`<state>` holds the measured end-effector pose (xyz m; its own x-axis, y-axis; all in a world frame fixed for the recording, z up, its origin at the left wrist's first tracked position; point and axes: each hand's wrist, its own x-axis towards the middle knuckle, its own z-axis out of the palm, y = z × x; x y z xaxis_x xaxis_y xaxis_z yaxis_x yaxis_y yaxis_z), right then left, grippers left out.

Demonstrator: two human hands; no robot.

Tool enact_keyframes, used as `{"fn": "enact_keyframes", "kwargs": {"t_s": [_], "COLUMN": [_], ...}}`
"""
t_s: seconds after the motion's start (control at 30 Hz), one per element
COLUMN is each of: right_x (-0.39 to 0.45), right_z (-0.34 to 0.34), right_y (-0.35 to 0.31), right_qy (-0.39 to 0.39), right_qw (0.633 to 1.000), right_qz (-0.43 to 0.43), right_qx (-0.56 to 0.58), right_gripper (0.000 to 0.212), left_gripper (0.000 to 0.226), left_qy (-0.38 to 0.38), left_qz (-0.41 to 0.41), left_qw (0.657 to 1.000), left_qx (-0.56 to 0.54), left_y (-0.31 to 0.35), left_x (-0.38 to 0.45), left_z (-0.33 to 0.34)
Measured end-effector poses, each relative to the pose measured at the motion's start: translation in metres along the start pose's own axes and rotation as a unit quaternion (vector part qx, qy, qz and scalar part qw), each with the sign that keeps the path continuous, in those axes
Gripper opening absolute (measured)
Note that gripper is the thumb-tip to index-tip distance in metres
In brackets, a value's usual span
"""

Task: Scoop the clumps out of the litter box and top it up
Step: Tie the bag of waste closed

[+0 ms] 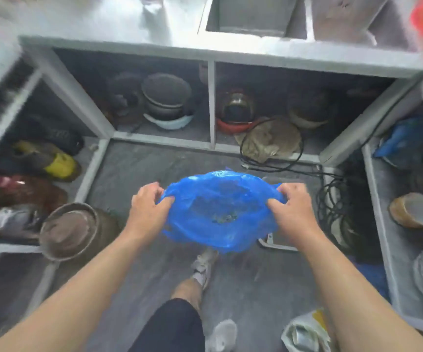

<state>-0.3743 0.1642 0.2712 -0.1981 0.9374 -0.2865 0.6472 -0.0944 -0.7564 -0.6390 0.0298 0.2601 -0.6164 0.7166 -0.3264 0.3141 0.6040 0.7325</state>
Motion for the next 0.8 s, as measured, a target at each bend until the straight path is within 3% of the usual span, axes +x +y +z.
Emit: {"fn": "enact_keyframes", "kwargs": {"t_s": [0.07, 0.2, 0.33, 0.4, 0.6, 0.7, 0.8], "right_x": [-0.032, -0.088, -0.123, -0.136, -0.164, -0.166, -0.164], "right_z": [-0.024, -0.054, -0.065, -0.062, -0.035, -0.014, 0.005], "right_y": [-0.026, -0.073, -0.102, -0.114, -0.156, -0.173, -0.192], "right_qy": [-0.002, -0.077, -0.075, -0.081, -0.164, -0.17, -0.087], "right_qw": [1.0, 0.996, 0.996, 0.996, 0.985, 0.976, 0.986], "right_qz": [-0.03, -0.02, -0.034, -0.031, 0.049, 0.092, 0.103], "right_qx": [0.001, 0.035, 0.04, 0.028, 0.032, 0.104, 0.101], "right_gripper": [0.021, 0.014, 0.023, 0.021, 0.05, 0.034, 0.011], "left_gripper": [0.012, 0.013, 0.01, 0.014, 0.04, 0.037, 0.046], "left_qy": [-0.026, -0.046, -0.045, -0.069, -0.172, -0.203, -0.198], "left_qz": [-0.015, 0.004, -0.003, -0.015, -0.012, 0.016, 0.028], "left_qw": [0.999, 0.995, 0.992, 0.991, 0.981, 0.975, 0.975], "left_qx": [-0.042, -0.09, -0.121, -0.117, -0.087, -0.09, -0.097], "left_y": [0.02, 0.042, 0.036, 0.03, 0.009, -0.003, -0.008], "left_x": [-0.036, -0.082, -0.1, -0.103, -0.085, -0.066, -0.049], "left_z": [-0.035, -0.087, -0.133, -0.152, -0.207, -0.238, -0.265]}}
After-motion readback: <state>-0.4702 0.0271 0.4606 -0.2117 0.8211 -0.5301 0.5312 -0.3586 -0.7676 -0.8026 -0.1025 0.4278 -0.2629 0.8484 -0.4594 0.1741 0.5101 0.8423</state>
